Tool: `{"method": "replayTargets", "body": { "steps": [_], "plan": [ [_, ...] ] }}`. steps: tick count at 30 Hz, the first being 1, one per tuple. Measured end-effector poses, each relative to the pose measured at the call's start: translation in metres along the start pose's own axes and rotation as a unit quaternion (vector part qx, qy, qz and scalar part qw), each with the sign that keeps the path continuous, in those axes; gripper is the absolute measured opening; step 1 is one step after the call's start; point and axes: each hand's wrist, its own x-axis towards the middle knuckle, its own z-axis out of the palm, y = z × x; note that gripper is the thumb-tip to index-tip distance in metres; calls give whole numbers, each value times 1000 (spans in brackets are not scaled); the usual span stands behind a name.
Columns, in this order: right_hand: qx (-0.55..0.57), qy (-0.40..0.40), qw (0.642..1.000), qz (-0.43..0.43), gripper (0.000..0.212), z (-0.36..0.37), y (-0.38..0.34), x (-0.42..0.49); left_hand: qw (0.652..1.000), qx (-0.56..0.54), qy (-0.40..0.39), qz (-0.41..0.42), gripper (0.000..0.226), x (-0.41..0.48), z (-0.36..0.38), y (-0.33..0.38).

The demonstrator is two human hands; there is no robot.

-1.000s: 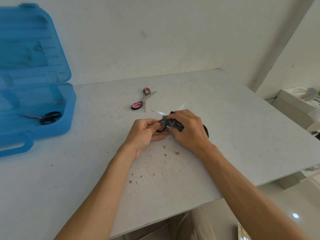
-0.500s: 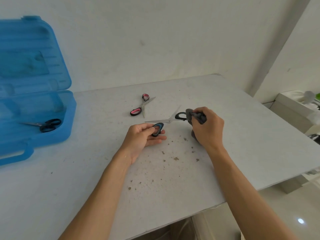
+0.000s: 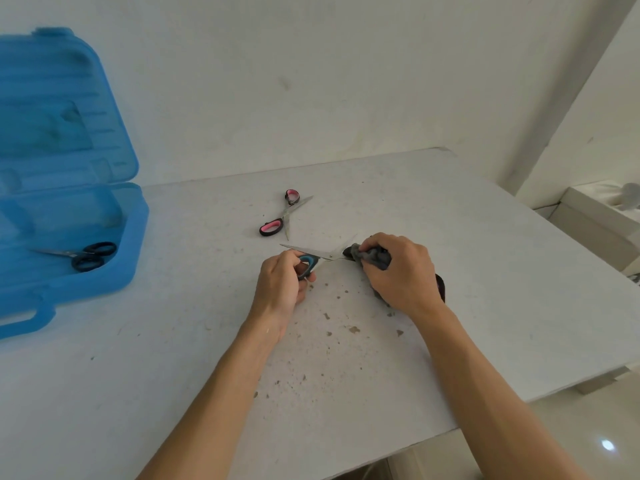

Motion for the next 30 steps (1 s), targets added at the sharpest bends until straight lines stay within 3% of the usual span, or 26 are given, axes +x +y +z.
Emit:
{"method": "replayTargets", "body": {
  "steps": [4,9,19,26,30],
  "plan": [
    [-8,-1,1000,-26,15,2,-1,-1,998,27,56,-16,37,3,10,0],
    [4,42,998,-55,22,6,-5,-4,990,82,93,70,41,-1,19,-2],
    [92,264,952,-124,20,3,-29,-9,989,-29,78,126,31,-12,24,0],
    [115,204,970,-73,39,9,-37,-10,983,-27,73,166,20,-18,30,-1],
    [103,222,964,-100,22,10,-33,-7,984,-18,65,166,18,-16,33,-3]
  ]
}}
